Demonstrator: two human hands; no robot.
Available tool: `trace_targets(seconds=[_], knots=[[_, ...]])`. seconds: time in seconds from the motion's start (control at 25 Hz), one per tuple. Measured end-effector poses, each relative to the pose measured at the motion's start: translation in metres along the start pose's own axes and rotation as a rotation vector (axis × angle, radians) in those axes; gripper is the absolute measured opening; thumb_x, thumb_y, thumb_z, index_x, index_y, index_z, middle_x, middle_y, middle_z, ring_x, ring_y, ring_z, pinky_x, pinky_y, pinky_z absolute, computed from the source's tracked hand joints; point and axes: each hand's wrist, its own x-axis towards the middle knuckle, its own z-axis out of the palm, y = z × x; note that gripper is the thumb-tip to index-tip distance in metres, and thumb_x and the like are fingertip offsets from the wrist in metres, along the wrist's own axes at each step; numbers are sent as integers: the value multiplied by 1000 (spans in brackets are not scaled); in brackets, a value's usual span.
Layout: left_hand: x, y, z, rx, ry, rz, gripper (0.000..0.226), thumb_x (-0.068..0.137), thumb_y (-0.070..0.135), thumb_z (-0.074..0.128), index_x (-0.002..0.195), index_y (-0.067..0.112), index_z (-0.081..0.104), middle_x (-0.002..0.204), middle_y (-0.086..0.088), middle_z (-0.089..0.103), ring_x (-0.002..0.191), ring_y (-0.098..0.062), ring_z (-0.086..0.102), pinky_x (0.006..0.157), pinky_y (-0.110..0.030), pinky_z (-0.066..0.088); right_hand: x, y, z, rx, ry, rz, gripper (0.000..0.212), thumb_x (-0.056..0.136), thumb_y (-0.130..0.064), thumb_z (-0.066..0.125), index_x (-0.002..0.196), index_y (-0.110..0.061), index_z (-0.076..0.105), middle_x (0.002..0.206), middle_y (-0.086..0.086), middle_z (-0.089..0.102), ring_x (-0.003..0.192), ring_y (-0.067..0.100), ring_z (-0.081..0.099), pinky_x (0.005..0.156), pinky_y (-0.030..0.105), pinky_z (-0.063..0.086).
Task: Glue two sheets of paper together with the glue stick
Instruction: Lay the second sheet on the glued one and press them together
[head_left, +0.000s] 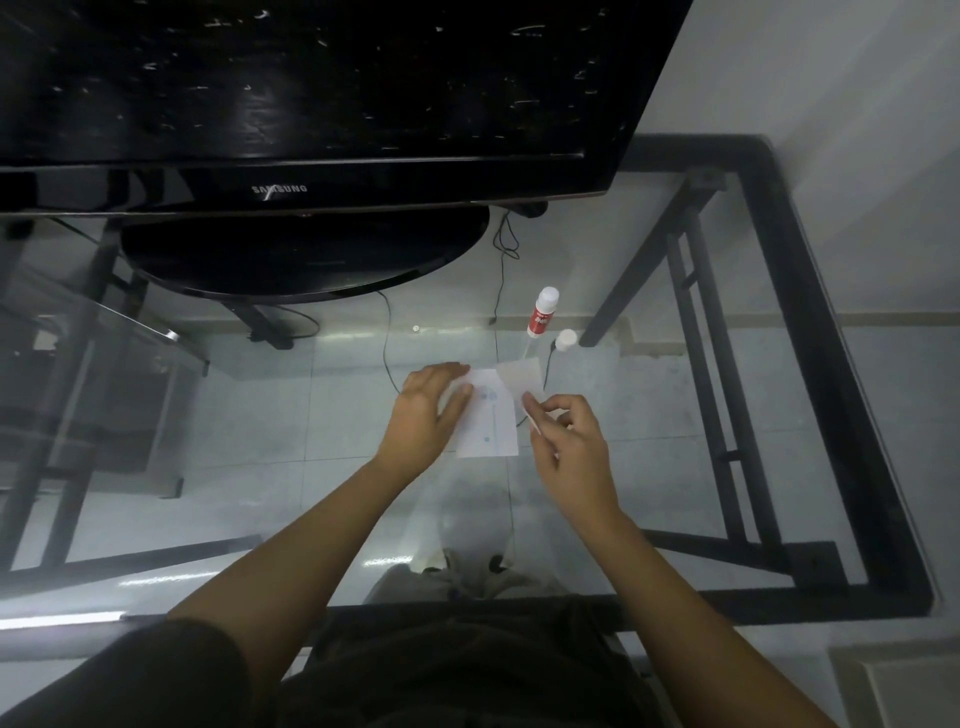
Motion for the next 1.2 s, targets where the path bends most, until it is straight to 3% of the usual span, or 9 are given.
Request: trace_targets(seconds=[0.12, 0.2, 0.32, 0.44, 0.52, 0.6, 0.72, 0.88, 1.2], knots=[[13, 15, -11, -505, -42, -395, 36, 90, 44, 49, 85, 14, 68, 83, -2, 70, 79, -18, 67, 72, -23, 54, 3, -12, 10, -175, -33, -121, 45, 80, -5, 69, 123, -11, 57, 102, 16, 57, 81, 24, 58, 61, 26, 56], [18, 19, -15, -561, -119, -446, 27, 85, 36, 61, 79, 11, 67, 78, -6, 68, 77, -20, 67, 73, -30, 56, 6, -19, 16, -300, -49, -196, 50, 73, -5, 76, 121, -7, 59, 102, 19, 60, 81, 31, 61, 58, 33, 58], [26, 16, -19, -524, -67, -456, 10, 84, 15, 64, 89, 6, 67, 86, -16, 64, 83, -30, 64, 81, -40, 56, 5, -23, 17, -188, -221, -207, 63, 75, -35, 74, 130, -16, 51, 120, 13, 53, 101, 24, 53, 84, 34, 51], [32, 10, -26, -505, -148, -429, 9, 86, 15, 61, 91, 9, 65, 83, -11, 60, 81, -24, 61, 77, -37, 53, 9, -26, 17, 170, -91, 22, 54, 82, -48, 59, 130, -25, 46, 121, -4, 42, 106, 0, 40, 89, 11, 38], [32, 8, -29, -518, -277, -404, 9, 87, 16, 59, 90, 10, 65, 84, -6, 64, 81, -18, 63, 70, -26, 53, 28, -27, 15, 312, 65, 338, 39, 87, -39, 58, 123, -26, 47, 116, -6, 48, 97, 2, 49, 78, 10, 42], [29, 8, -27, -519, -352, -391, 9, 87, 17, 59, 92, 11, 65, 88, -4, 66, 83, -16, 65, 71, -23, 53, 44, -22, 15, 372, -45, 546, 28, 88, -32, 60, 113, -27, 51, 107, -5, 57, 85, 2, 55, 70, 11, 45], [20, 7, -15, -571, -217, -501, 13, 86, 16, 63, 98, 12, 63, 96, -9, 66, 92, -22, 65, 79, -31, 55, 49, -15, 16, 341, -132, 582, 14, 86, -23, 62, 98, -28, 59, 95, -7, 62, 77, 0, 57, 62, 6, 44], [8, -1, 2, -610, -67, -662, 15, 82, 11, 67, 95, 8, 61, 89, -12, 65, 90, -27, 66, 79, -35, 56, 50, -7, 20, 335, -86, 628, 16, 84, -20, 65, 100, -18, 62, 92, -6, 62, 81, 8, 59, 64, 5, 42], [29, 0, 11, -249, 57, -535, 12, 80, 17, 69, 86, 14, 60, 67, 2, 61, 67, -18, 61, 69, -29, 52, 73, -1, 29, 218, -71, 602, 12, 83, -17, 67, 93, -12, 65, 83, -5, 63, 69, 2, 56, 63, 7, 40]])
